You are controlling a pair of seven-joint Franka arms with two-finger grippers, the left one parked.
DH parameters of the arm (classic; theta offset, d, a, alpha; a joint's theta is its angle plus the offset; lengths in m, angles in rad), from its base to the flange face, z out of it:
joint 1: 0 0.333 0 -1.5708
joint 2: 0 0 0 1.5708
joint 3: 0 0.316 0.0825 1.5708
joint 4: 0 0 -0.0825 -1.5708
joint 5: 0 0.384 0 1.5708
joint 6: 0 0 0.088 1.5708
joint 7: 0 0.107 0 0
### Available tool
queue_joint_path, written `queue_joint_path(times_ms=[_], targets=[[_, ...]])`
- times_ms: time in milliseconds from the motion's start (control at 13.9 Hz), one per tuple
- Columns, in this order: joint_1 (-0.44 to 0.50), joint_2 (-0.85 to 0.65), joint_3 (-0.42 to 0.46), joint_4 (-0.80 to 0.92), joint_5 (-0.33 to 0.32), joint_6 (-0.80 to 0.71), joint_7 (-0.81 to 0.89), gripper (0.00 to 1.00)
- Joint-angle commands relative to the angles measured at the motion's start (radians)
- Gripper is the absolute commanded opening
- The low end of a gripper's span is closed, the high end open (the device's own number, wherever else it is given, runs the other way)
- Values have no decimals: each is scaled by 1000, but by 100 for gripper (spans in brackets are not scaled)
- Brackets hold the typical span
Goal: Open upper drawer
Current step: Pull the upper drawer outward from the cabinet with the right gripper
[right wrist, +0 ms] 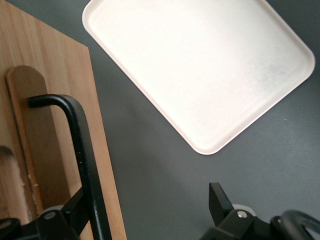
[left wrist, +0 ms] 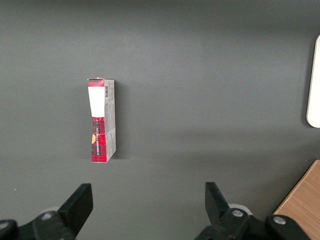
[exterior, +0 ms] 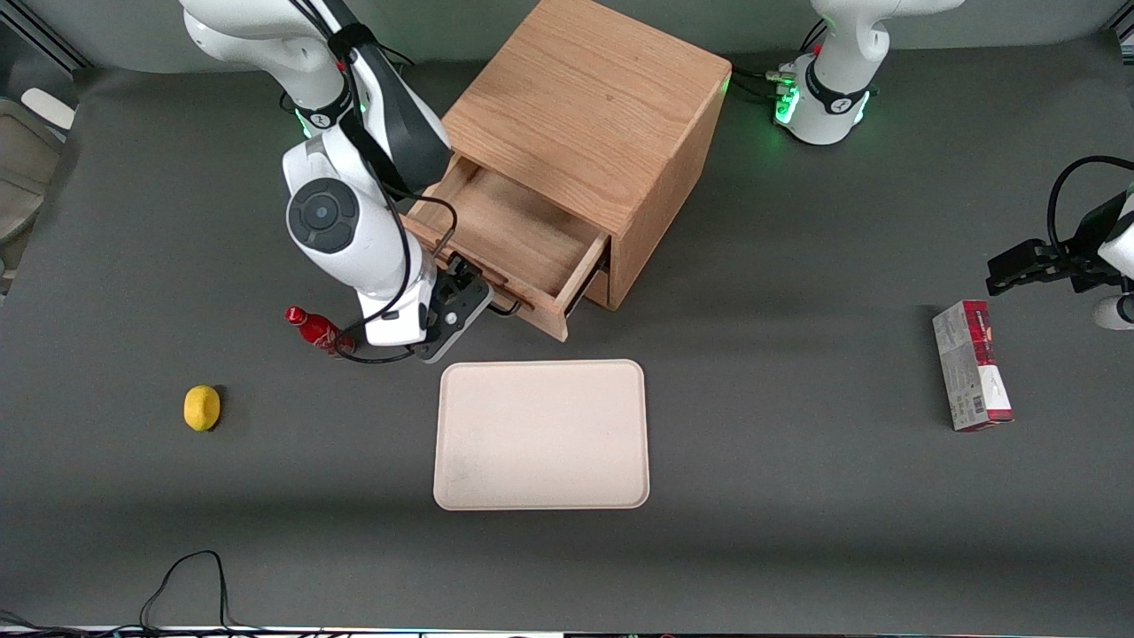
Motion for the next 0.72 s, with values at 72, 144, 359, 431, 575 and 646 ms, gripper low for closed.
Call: queue_joint_path(times_ms=[72, 144, 359, 431, 575, 646], targets=[[-28, 52, -1, 74, -15, -10, -33, 100], [-40, 60, -1, 88, -15, -10, -35, 100], [-68, 77, -1, 112, -15, -10, -36, 100], [-71, 80, -1, 122, -15, -12, -36, 100], [-81, 89, -1, 128, -15, -10, -35, 100], [-85, 95, -1, 141, -15, -10, -35, 100]])
